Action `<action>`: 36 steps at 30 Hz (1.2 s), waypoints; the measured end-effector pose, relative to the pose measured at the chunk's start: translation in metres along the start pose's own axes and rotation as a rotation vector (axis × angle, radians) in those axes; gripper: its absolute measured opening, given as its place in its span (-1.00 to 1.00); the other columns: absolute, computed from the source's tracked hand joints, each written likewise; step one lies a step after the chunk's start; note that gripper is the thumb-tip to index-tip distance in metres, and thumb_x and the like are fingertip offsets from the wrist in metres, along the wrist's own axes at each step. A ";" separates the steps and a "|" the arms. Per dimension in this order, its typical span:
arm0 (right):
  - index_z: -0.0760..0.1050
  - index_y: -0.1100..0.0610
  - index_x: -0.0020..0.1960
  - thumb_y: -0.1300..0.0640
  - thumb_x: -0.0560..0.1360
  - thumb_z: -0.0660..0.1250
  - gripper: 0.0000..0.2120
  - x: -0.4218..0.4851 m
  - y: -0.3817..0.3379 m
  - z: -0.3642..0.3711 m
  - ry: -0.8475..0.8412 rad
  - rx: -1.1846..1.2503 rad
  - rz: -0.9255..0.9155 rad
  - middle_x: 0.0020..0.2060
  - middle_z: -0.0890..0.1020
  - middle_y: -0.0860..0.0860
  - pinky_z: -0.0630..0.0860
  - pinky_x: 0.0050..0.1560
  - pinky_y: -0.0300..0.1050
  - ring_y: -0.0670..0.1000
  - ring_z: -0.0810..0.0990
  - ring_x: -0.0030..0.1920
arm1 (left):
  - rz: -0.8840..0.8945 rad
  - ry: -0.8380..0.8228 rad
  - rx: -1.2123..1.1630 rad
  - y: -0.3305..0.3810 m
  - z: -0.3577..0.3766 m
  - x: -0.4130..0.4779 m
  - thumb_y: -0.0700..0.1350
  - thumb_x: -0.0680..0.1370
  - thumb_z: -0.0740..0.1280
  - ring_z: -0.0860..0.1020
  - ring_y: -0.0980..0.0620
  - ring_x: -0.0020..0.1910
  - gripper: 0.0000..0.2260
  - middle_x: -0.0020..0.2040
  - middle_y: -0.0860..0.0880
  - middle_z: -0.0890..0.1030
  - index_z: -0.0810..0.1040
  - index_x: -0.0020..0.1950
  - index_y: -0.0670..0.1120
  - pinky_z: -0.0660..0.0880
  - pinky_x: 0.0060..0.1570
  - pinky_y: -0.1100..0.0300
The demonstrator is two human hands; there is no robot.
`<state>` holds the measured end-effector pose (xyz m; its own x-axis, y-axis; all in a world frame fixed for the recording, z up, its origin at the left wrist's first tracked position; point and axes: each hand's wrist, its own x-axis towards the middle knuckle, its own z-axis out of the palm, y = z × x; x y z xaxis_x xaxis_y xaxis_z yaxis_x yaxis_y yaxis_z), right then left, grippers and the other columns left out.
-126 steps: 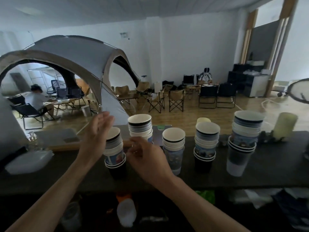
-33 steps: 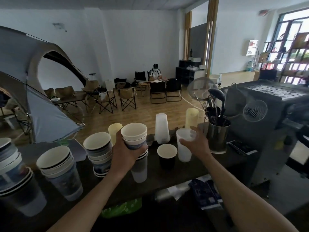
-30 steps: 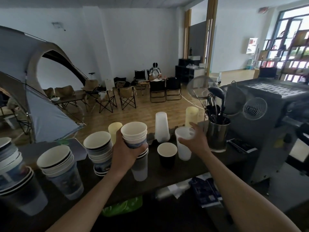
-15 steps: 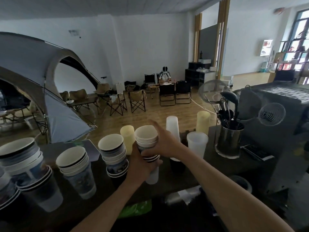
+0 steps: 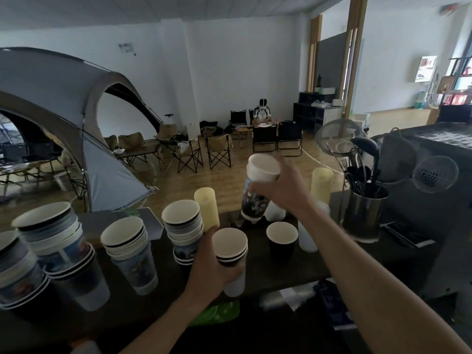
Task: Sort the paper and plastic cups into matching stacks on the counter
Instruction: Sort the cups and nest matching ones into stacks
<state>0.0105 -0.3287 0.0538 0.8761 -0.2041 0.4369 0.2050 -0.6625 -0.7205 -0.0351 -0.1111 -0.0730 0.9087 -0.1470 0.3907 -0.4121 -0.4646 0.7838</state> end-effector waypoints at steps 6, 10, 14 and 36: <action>0.26 -0.02 0.46 -0.28 0.31 0.48 -0.16 -0.031 0.033 0.080 -0.397 -0.214 -0.015 0.34 0.46 0.04 0.41 0.23 0.04 0.11 0.46 0.31 | 0.057 0.051 -0.041 0.011 -0.013 -0.006 -0.17 0.26 0.63 0.55 0.31 0.07 -0.42 0.06 0.22 0.60 0.45 0.14 0.13 0.44 0.01 0.46; 0.23 -0.02 0.48 -0.21 0.37 0.48 -0.20 -0.034 0.036 0.090 -0.391 -0.176 -0.034 0.37 0.44 0.07 0.37 0.26 0.05 0.13 0.42 0.34 | 0.036 0.059 -0.092 0.011 -0.013 -0.008 -0.20 0.24 0.64 0.54 0.35 0.08 -0.39 0.07 0.16 0.60 0.43 0.16 0.11 0.44 -0.02 0.48; 0.14 -0.04 0.51 -0.26 0.31 0.50 -0.08 -0.033 0.037 0.085 -0.410 -0.181 -0.012 0.38 0.44 0.04 0.42 0.24 0.06 0.11 0.44 0.35 | 0.005 0.077 -0.167 0.006 -0.013 -0.011 -0.26 0.22 0.65 0.53 0.34 0.12 -0.31 0.15 0.15 0.58 0.41 0.20 0.12 0.43 0.02 0.49; 0.34 -0.13 0.34 -0.27 0.12 0.59 -0.13 -0.103 -0.003 0.038 -0.525 -0.129 -0.117 0.15 0.57 -0.17 0.52 0.09 -0.10 -0.12 0.51 0.10 | -0.108 0.078 -0.251 0.020 0.006 -0.021 0.17 -0.03 0.49 0.53 0.46 -0.02 -0.34 0.01 0.28 0.53 0.42 0.05 0.20 0.39 -0.06 0.58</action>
<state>-0.0638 -0.2781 -0.0091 0.9574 0.2412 0.1590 0.2878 -0.7487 -0.5972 -0.0625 -0.1225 -0.0681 0.9443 -0.0364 0.3272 -0.3260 -0.2413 0.9140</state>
